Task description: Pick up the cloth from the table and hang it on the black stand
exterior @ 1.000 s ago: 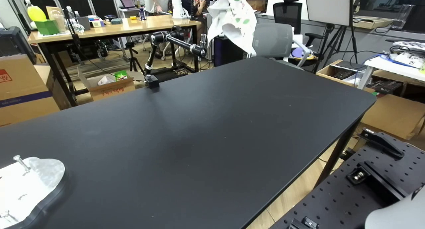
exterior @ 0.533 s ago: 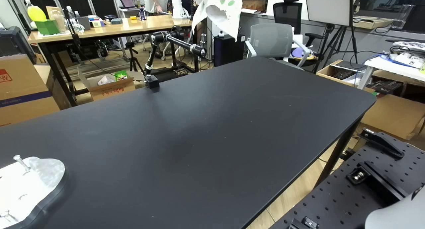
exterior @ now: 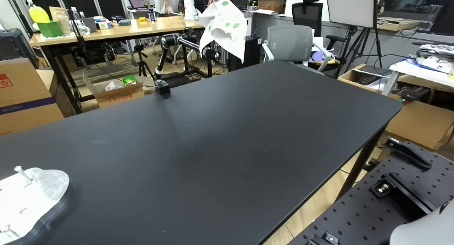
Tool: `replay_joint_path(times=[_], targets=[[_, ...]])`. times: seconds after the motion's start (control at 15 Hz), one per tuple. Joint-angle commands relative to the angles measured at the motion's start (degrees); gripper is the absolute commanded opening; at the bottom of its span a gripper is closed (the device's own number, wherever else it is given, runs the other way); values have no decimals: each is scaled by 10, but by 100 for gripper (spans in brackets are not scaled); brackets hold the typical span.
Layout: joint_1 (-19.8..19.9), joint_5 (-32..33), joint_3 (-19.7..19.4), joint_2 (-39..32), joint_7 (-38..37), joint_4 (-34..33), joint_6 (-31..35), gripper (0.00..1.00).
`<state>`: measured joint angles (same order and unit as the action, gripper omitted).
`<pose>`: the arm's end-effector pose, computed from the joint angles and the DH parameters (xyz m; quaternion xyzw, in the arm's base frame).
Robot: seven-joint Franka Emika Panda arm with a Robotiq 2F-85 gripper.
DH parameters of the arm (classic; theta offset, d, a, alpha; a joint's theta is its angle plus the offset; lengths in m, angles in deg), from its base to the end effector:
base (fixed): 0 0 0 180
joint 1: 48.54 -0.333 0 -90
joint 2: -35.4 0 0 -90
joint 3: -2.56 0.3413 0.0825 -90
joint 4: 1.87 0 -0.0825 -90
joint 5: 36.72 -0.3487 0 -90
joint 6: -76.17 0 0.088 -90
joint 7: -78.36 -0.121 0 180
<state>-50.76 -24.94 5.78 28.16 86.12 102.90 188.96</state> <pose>0.5683 0.0369 0.4887 0.9840 0.1530 0.0051 0.0915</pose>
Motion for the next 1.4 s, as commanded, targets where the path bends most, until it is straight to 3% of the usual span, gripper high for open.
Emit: replay_joint_path(times=[0.0,0.73,0.8,0.87,1.33], targets=[[-8,-7,2,-43,-3,-47,-22,2],[-23,-8,5,-99,-5,-105,-63,2],[-23,-10,4,-102,-3,-109,-72,32],[-22,-8,4,-102,-2,-110,-76,32],[-14,-8,-2,-96,0,-110,-92,79]])
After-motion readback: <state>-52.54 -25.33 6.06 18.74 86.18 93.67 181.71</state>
